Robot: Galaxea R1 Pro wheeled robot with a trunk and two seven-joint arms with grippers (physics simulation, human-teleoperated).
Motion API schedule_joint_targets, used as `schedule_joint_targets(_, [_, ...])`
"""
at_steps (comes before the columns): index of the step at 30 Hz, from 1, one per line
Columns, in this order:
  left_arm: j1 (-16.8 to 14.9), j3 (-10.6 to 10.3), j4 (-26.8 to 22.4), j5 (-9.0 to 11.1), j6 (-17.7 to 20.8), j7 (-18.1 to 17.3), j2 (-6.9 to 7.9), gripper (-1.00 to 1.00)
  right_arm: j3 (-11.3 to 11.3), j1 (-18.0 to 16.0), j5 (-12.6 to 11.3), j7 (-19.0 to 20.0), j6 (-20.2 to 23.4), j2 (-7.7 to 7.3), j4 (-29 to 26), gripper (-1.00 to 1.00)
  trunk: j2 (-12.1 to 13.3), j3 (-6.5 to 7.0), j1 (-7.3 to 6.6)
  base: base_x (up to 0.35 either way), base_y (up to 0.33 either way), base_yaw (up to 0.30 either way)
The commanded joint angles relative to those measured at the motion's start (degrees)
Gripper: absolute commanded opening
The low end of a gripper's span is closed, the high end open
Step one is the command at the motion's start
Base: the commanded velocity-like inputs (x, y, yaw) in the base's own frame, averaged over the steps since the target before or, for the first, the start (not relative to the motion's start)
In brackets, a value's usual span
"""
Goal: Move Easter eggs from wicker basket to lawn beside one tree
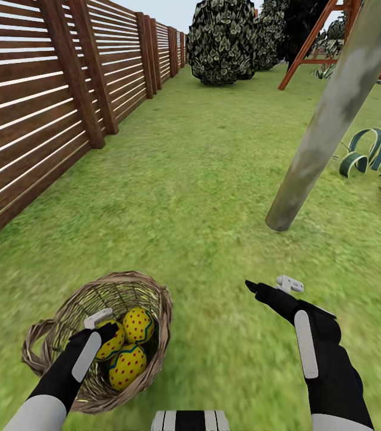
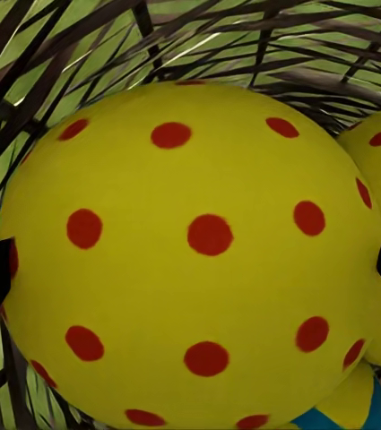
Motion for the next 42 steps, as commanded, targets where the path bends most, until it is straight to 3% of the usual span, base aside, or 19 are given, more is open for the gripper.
schedule_joint_targets(1, [0.0, -0.1, -0.1, 1.1, 0.0, 0.3, 0.0, 1.0, -0.2, 0.0, 0.0, 0.4, 0.3, 0.06, -0.1, 1.0, 0.0, -0.05, -0.01, 0.0, 0.0, 0.0])
schedule_joint_targets(26, [0.0, -0.2, -0.1, 1.1, -0.3, 0.3, 0.0, 1.0, -0.2, 0.0, 0.0, 0.4, 0.3, 0.06, -0.1, 1.0, -0.1, -0.93, 0.09, 0.0, 0.0, 0.0])
schedule_joint_targets(27, [0.0, -0.2, -0.1, 1.0, -0.3, 0.3, 0.0, -1.0, -0.2, 0.0, 0.0, 0.4, 0.3, 0.06, -0.1, 1.0, -0.1, -0.93, 0.09, 0.0, 0.0, 0.0])
schedule_joint_targets(42, [0.0, -0.1, -0.2, 1.0, -0.3, 0.3, 0.0, -1.0, -0.2, 0.0, 0.0, 0.4, 0.3, -0.02, -0.1, 1.0, -0.1, -0.93, 0.09, 0.0, 0.0, 0.0])
